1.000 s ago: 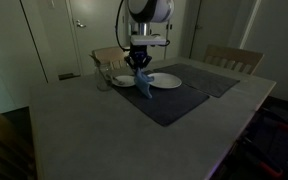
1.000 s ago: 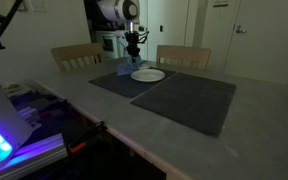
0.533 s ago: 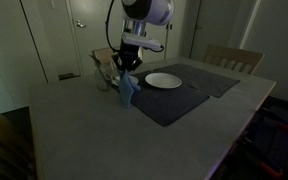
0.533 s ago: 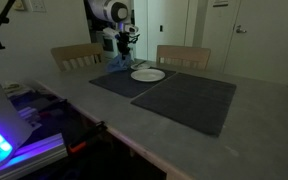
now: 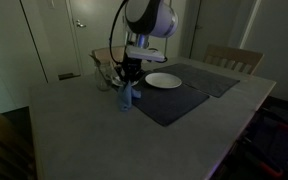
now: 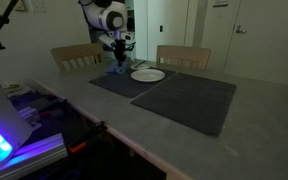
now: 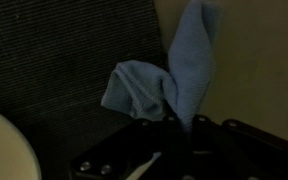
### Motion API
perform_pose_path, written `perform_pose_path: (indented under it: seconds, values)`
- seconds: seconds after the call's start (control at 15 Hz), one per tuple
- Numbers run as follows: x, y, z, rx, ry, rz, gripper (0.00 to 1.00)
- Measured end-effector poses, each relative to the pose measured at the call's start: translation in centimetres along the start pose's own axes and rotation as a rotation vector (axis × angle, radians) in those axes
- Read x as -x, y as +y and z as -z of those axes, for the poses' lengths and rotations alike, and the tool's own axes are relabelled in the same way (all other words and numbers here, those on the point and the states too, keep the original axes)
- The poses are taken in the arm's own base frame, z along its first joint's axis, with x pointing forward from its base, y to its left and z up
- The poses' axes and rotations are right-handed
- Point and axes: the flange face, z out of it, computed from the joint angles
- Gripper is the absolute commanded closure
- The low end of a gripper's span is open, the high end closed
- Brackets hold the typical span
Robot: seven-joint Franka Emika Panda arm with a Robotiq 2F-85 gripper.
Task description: Use the cloth to wipe the plate
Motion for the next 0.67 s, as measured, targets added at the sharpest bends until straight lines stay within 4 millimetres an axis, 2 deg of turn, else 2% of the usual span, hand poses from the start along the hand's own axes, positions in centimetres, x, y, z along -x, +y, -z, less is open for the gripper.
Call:
perform_pose_path:
  seconds: [0.33,0.67]
  values:
    - [1.1,0.2,-0.3,0.001,-0.025,-0.002,0.98]
    - [2.8,0.3,0.1,0.023,-0.098,-0.002,0.98]
